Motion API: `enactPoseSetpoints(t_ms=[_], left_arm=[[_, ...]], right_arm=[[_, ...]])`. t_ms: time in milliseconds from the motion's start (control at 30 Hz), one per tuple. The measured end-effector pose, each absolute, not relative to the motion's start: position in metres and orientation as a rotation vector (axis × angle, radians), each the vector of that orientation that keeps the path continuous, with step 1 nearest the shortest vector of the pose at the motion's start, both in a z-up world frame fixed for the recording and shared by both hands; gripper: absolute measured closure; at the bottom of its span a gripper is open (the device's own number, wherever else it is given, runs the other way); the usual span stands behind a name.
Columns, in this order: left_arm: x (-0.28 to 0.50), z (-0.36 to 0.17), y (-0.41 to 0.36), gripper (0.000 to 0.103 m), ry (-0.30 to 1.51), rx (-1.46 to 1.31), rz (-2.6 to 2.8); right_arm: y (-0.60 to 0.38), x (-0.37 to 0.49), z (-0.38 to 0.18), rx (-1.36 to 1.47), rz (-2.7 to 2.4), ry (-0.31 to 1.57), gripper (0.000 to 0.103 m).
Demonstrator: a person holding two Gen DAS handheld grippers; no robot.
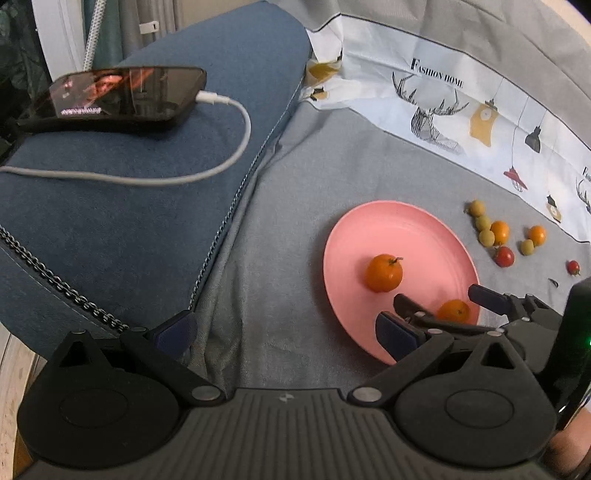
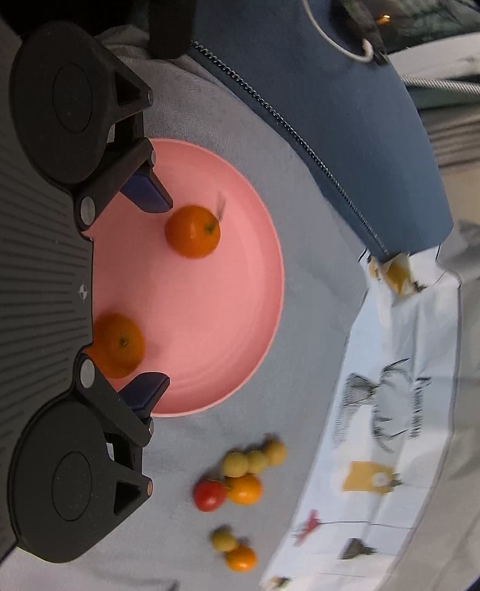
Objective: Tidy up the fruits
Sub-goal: 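Lift both open grippers away from the plate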
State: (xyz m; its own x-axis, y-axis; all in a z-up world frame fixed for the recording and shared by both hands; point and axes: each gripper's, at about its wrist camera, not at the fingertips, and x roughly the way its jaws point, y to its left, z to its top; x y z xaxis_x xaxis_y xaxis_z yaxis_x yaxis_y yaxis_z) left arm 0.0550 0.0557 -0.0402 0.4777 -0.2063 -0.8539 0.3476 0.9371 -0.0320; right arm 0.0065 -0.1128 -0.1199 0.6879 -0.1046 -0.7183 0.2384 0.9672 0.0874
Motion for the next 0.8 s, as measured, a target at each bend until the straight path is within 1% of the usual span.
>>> enactPoseSetpoints(t_ms=[200, 400, 533, 567, 800], left_arm=[[0.044, -0.027, 0.052, 0.0, 0.984, 0.167, -0.357], [0.036, -0.021, 0.05, 0.0, 0.973, 0.173, -0.365], [0.039, -0.022, 0.047, 0.0, 0.976, 0.185, -0.369], [0.039, -0.022, 0.047, 0.0, 0.974, 0.187, -0.367], [0.042, -0.022, 0.047, 0.0, 0.976, 0.189, -0.356]], right_arm=[[-0.12, -0.005, -0.116, 0.214, -0.25, 0.786, 0.008], [-0.154, -0.004, -0.135, 0.33, -0.353, 0.834, 0.007], [-0.156, 0.0, -0.144, 0.405, -0.277, 0.866, 0.007], [-0.152, 0.001, -0.143, 0.403, -0.253, 0.859, 0.006], [-0.13, 0.006, -0.138, 0.35, -0.212, 0.86, 0.007]])
